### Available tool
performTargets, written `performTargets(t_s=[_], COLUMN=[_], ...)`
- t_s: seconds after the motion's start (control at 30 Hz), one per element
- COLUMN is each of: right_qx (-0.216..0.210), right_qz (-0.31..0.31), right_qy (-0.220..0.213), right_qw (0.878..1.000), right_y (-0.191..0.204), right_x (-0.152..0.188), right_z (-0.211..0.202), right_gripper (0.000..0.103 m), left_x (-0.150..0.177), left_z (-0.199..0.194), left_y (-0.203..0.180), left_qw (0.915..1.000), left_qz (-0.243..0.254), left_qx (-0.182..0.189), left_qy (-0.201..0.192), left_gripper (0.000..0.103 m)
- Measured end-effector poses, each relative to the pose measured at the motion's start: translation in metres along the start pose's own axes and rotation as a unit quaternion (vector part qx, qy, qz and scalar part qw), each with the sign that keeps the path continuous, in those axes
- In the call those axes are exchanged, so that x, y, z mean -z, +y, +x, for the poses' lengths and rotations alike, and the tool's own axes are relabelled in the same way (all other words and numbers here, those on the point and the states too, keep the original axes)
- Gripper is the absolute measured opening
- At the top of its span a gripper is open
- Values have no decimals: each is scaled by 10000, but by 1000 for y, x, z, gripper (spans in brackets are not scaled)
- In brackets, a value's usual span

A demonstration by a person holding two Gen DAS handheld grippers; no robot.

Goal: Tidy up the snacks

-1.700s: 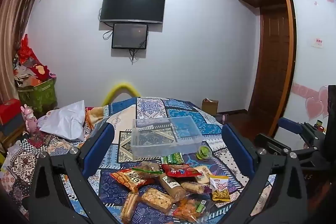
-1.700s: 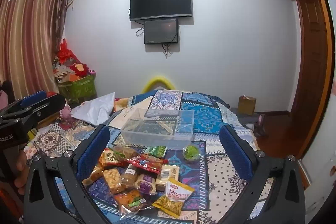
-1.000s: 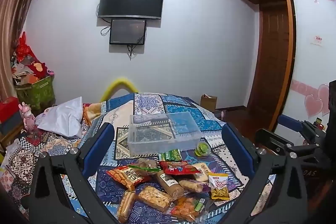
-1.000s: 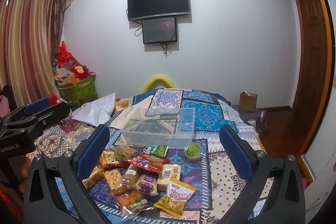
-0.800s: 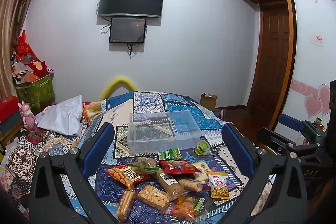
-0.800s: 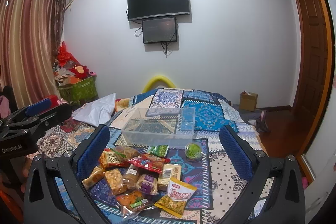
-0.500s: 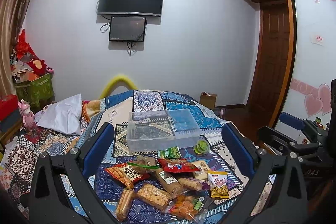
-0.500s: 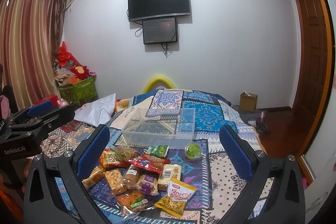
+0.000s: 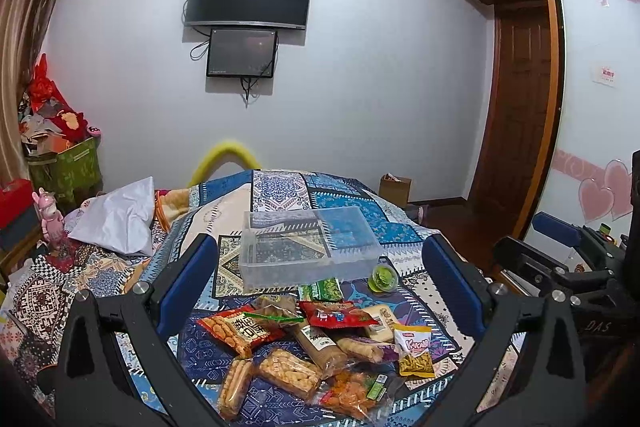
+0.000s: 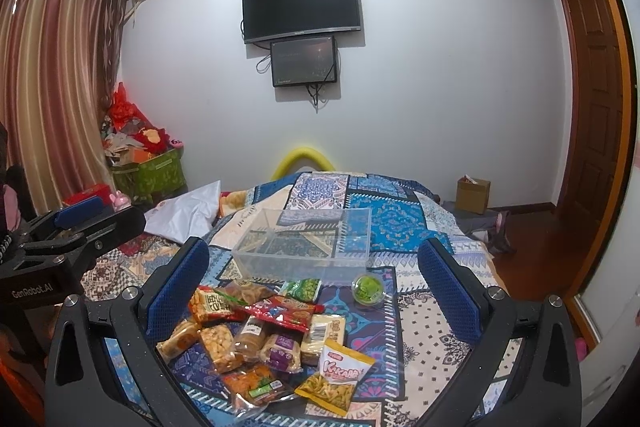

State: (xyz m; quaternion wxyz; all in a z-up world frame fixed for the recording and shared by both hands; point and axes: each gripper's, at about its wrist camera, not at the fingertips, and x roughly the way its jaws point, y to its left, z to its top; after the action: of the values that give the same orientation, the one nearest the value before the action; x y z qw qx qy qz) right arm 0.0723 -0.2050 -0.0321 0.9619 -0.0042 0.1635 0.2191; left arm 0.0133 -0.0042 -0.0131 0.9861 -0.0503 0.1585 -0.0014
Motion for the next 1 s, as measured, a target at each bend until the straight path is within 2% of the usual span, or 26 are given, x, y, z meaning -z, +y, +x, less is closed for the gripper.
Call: performTargets(t_s=[1.0], right_qx=[-40], right_qz=[45], right_qy=[-10], right_qw=[10000], right_y=[-2], right_x=[0], right_z=[2], right_gripper=[103], left_x=[-2], left_z=[3], left_y=[-1], left_qw=[10000], left_qz=[-10], left_qx=[29], left_qy=[56], left_gripper=[103])
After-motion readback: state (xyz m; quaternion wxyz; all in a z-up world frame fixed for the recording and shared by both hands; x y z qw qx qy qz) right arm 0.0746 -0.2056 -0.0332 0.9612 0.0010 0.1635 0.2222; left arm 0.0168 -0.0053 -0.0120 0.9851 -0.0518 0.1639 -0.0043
